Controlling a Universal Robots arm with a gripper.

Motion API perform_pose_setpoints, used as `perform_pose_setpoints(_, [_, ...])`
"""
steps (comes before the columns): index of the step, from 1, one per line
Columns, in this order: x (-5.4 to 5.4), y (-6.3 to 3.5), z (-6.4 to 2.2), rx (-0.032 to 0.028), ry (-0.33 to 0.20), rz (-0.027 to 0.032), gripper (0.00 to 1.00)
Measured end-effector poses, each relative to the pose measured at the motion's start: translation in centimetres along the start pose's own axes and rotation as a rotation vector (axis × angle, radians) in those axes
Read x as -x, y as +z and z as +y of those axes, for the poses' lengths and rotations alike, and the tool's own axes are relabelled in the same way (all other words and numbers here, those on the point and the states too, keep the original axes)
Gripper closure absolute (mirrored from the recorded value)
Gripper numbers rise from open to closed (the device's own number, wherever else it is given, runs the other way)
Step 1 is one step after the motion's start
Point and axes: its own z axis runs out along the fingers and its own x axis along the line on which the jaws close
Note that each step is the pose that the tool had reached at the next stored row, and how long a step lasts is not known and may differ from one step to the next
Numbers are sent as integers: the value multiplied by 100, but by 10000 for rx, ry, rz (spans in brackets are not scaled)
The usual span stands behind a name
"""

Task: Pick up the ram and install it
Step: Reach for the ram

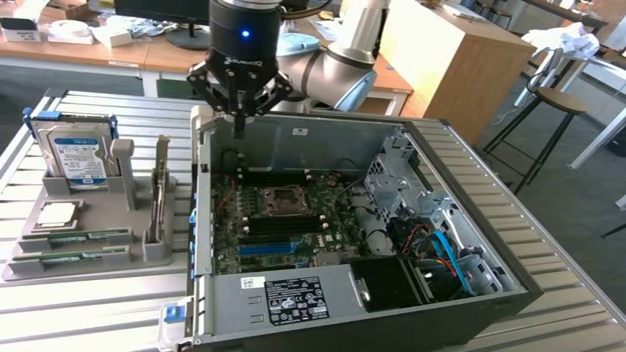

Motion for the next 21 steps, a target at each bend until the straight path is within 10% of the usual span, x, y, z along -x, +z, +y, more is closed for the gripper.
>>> perform_pose_setpoints(21, [-539, -13, -40, 1, 0, 0, 90])
